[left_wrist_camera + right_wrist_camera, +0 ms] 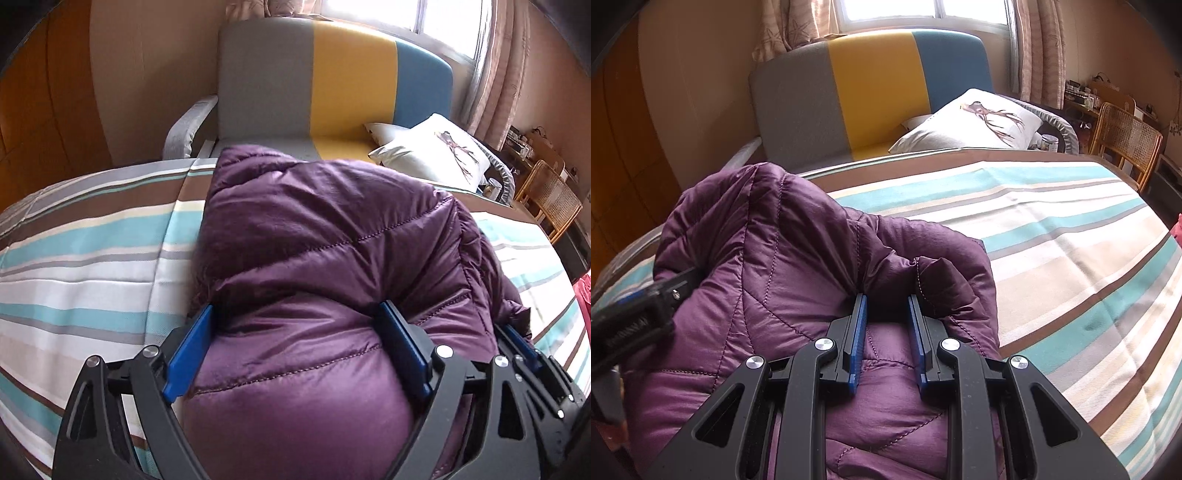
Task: Fold large clothes
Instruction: 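Grasp the jacket edge with the right tool while the left tool presses the bundle flat, then hold the jacket edge with the right tool while the left tool presses the bundle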
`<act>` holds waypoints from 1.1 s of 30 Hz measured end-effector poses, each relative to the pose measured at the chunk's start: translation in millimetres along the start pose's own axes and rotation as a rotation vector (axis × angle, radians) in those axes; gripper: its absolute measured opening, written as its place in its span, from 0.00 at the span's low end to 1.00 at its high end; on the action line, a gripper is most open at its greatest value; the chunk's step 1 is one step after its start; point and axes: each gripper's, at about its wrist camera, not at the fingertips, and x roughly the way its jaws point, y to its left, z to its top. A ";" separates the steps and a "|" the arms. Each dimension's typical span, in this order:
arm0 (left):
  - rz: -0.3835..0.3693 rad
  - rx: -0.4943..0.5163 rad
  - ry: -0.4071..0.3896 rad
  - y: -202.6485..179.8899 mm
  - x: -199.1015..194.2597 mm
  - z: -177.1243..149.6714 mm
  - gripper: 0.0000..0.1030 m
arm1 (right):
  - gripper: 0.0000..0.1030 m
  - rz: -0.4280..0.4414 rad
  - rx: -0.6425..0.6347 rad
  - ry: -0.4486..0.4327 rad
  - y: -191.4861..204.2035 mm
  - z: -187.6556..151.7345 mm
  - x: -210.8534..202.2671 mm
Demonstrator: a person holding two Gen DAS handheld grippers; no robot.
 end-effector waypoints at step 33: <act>0.019 0.004 0.104 16.7 34.2 30.1 0.98 | 0.22 0.035 -0.102 0.075 25.6 42.1 44.0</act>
